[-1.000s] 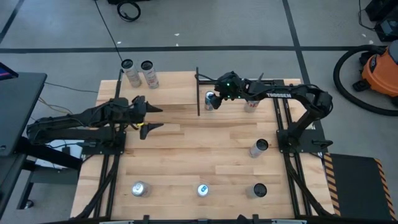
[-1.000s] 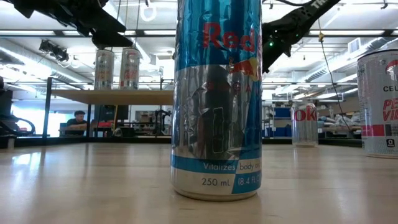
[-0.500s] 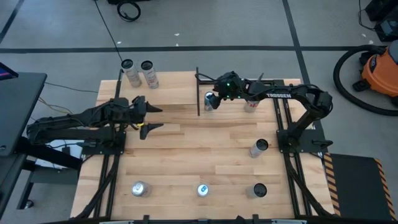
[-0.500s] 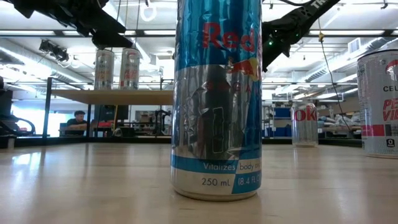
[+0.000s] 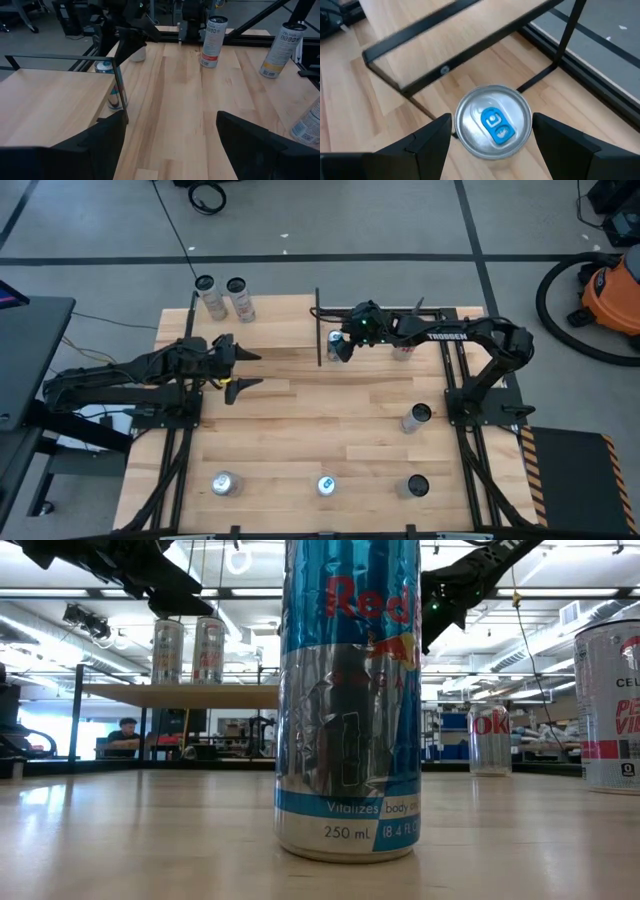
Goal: Place canned beverage on shelf
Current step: Put the top blue soda can on the shelf
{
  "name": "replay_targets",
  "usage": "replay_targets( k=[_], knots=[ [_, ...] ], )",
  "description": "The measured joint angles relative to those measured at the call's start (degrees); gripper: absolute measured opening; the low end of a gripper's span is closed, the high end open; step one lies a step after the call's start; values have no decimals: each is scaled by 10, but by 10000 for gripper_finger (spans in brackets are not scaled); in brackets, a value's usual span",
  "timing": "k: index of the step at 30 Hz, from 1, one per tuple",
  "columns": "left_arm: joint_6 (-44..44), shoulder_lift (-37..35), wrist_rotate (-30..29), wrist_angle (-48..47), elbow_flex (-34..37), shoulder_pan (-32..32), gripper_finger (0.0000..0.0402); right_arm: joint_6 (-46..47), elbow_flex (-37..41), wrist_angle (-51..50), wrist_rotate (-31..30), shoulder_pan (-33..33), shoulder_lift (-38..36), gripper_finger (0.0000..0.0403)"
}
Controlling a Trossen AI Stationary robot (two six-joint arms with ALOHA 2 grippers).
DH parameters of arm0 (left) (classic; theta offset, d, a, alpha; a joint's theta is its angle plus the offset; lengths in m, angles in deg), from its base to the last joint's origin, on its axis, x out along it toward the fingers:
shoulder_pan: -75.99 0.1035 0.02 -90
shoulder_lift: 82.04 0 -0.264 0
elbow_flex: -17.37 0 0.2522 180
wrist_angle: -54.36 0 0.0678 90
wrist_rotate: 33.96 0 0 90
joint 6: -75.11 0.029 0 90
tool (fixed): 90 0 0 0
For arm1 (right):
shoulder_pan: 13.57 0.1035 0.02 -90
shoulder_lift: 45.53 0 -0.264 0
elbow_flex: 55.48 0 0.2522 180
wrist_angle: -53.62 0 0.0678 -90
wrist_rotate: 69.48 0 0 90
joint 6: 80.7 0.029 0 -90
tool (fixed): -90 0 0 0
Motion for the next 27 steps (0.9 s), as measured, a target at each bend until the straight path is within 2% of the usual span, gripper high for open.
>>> replay_targets(
  k=[27],
  knots=[
    [0,0,0,0,0,0,311,-4,0,-7,-30,2,2,285]
  ],
)
